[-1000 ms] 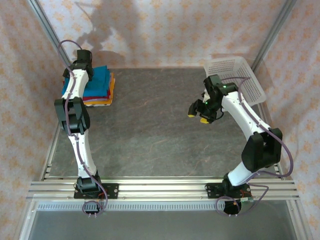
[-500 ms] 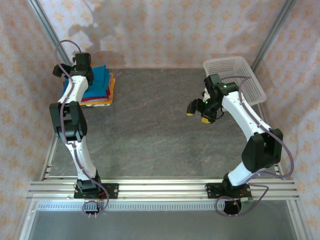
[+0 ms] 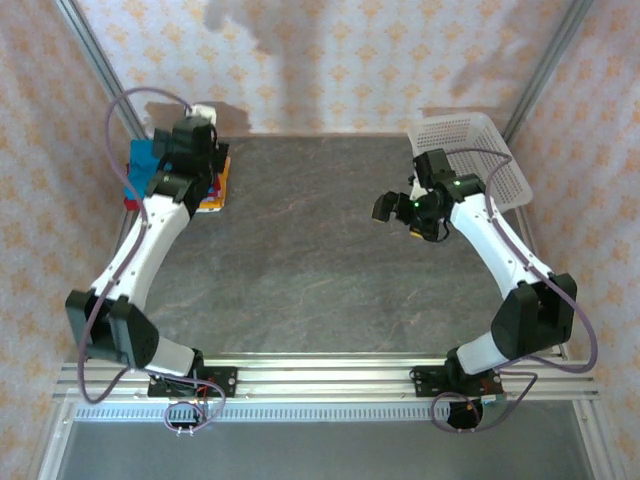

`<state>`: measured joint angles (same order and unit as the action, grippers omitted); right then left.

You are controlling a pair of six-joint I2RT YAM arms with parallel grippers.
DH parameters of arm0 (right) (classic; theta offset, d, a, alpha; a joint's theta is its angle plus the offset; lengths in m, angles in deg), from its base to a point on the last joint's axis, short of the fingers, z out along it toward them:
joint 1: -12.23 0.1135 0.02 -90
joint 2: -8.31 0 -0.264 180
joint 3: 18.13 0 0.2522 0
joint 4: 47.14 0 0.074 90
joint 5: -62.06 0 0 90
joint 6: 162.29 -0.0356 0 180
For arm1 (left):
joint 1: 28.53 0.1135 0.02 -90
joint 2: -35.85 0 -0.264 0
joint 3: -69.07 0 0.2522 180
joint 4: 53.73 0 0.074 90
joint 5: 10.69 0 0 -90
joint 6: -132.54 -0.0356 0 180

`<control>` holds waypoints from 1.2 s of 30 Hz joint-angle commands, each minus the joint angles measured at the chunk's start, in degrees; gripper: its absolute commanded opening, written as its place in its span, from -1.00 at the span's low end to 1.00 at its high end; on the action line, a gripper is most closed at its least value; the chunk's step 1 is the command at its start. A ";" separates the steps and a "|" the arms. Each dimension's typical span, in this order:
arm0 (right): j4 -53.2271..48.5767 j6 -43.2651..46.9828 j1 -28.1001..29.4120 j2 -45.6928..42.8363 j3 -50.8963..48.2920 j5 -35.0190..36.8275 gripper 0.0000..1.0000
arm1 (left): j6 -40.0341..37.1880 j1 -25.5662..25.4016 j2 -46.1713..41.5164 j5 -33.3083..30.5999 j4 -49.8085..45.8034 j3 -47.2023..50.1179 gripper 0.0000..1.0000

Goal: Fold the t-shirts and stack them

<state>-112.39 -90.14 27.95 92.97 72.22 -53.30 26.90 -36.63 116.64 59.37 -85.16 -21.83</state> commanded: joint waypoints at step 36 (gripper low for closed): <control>98.24 19.24 -11.86 -0.61 -55.06 37.72 0.99 | 11.31 1.42 9.93 2.43 95.08 66.31 1.00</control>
<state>-23.06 -70.49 16.28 90.65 18.54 -15.73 39.56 -35.38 126.37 62.43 -0.47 43.24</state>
